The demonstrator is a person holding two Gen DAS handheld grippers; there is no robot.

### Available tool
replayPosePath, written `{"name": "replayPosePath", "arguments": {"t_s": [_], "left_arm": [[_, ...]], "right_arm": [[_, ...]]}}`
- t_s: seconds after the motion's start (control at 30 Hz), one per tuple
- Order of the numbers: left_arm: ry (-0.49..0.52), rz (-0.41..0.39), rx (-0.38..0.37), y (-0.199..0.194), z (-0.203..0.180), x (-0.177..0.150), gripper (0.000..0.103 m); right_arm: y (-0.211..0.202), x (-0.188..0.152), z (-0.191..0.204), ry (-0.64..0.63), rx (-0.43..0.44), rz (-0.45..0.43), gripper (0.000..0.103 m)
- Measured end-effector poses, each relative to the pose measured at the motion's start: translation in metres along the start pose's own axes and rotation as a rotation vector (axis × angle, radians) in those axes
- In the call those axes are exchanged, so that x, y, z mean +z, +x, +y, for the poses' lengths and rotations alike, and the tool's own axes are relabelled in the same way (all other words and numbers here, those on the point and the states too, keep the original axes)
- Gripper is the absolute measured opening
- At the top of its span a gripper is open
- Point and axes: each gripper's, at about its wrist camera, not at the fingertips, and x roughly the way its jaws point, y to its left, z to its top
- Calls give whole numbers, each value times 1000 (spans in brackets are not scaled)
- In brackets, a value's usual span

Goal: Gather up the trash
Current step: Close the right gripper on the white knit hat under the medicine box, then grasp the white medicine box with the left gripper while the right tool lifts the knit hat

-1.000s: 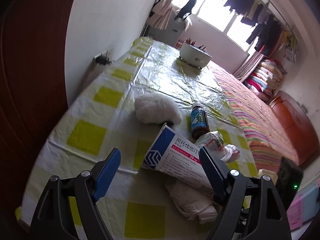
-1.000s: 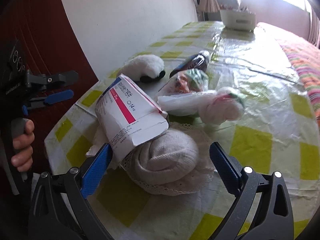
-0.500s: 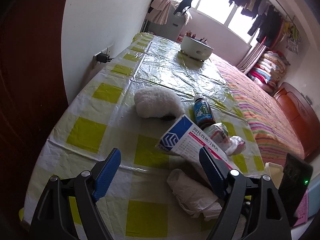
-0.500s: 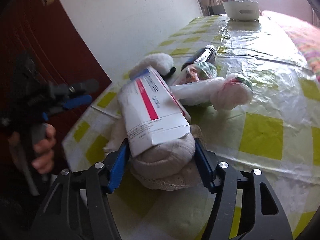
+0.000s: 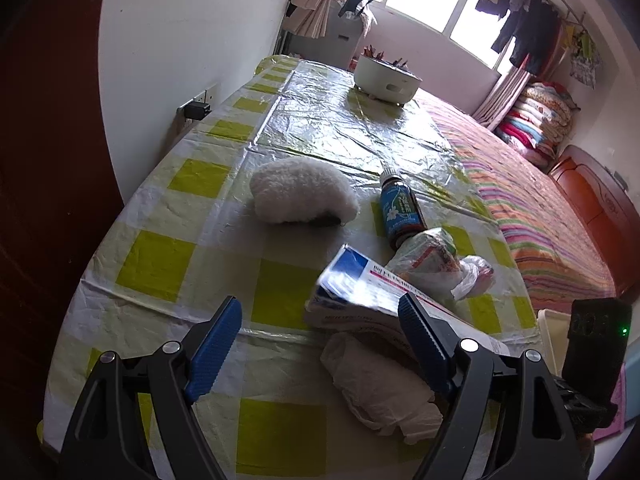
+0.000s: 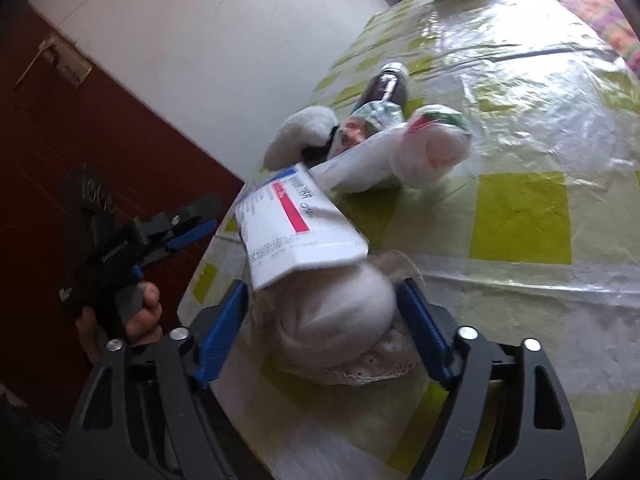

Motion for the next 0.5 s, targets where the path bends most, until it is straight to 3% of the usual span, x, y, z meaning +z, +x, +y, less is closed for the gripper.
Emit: {"name": "replayPosePath", "arguments": {"t_s": [0.37, 0.43, 0.5], "left_arm": [[7, -3, 9, 0, -1, 0, 78], [8, -2, 9, 0, -1, -1, 78], [8, 0, 9, 0, -1, -1, 78]], "right_arm": [[-2, -15, 30, -212, -147, 43, 78], [0, -19, 37, -255, -193, 45, 57], [1, -22, 39, -263, -202, 63, 56]]}}
